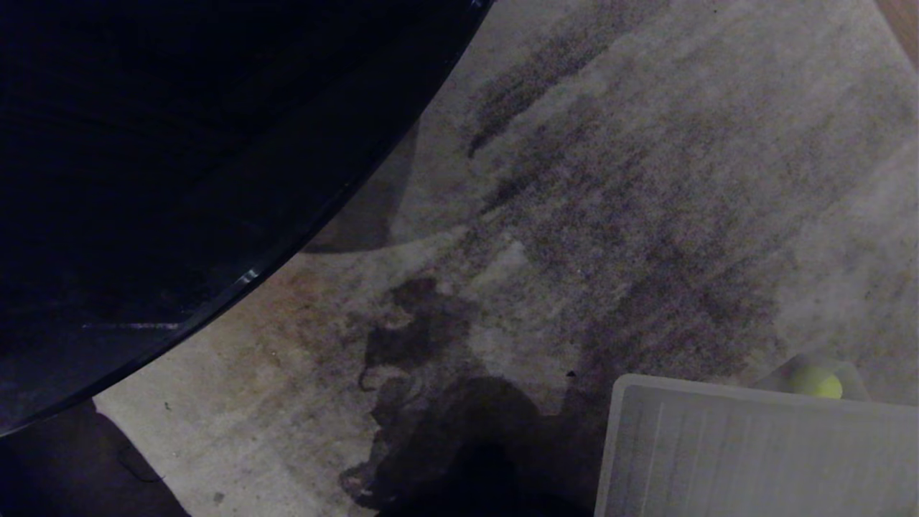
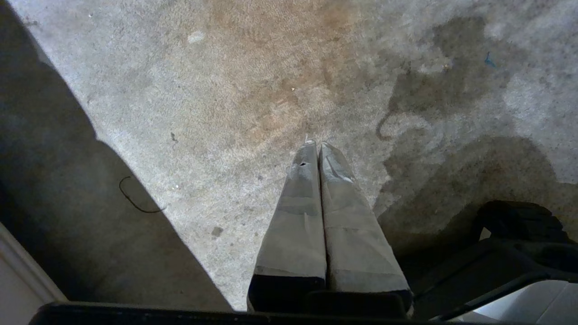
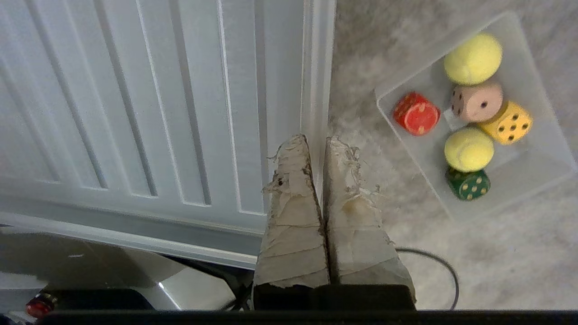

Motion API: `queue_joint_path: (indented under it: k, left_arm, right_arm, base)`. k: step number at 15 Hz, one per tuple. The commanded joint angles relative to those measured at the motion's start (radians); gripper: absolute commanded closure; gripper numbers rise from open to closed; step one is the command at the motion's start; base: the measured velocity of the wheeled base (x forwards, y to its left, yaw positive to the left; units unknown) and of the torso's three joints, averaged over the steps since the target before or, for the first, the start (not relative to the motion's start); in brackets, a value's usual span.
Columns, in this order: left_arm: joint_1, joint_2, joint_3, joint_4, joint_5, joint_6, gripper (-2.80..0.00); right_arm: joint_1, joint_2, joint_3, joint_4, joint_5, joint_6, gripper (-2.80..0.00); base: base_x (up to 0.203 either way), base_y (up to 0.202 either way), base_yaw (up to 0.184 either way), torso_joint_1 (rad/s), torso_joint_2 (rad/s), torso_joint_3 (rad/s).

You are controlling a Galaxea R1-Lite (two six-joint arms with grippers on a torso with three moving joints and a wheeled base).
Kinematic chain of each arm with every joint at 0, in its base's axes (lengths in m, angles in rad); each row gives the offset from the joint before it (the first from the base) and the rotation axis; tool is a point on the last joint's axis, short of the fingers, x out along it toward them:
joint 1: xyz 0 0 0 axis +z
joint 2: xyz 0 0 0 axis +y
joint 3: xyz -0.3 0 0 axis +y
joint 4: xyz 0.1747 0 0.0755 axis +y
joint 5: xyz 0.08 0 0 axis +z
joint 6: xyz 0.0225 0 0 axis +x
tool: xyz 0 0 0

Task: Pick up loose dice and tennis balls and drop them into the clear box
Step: Close the lid

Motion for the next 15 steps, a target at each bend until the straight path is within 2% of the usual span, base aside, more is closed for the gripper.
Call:
queue_joint_path:
  k: [1,4,15]
  left_arm:
    - [0.000,0.000,0.002,0.000,0.001,-0.001,0.00]
    - [0.000,0.000,0.002,0.000,0.001,-0.001,0.00]
    - [0.000,0.001,0.002,0.000,0.001,-0.001,0.00]
  right_arm:
    - [0.009,-0.175,-0.004,0.036,-0.027,-0.002,0.00]
    - [0.010,-0.190,0.001,0.061,-0.055,-0.006,0.00]
    - [0.009,-0.191,0.002,0.061,-0.057,-0.002,0.00]
  base:
    - [0.000,0.000,0.000,0.000,0.00,0.000]
    - [0.000,0.000,0.000,0.000,0.00,0.000]
    - [0.000,0.000,0.000,0.000,0.00,0.000]
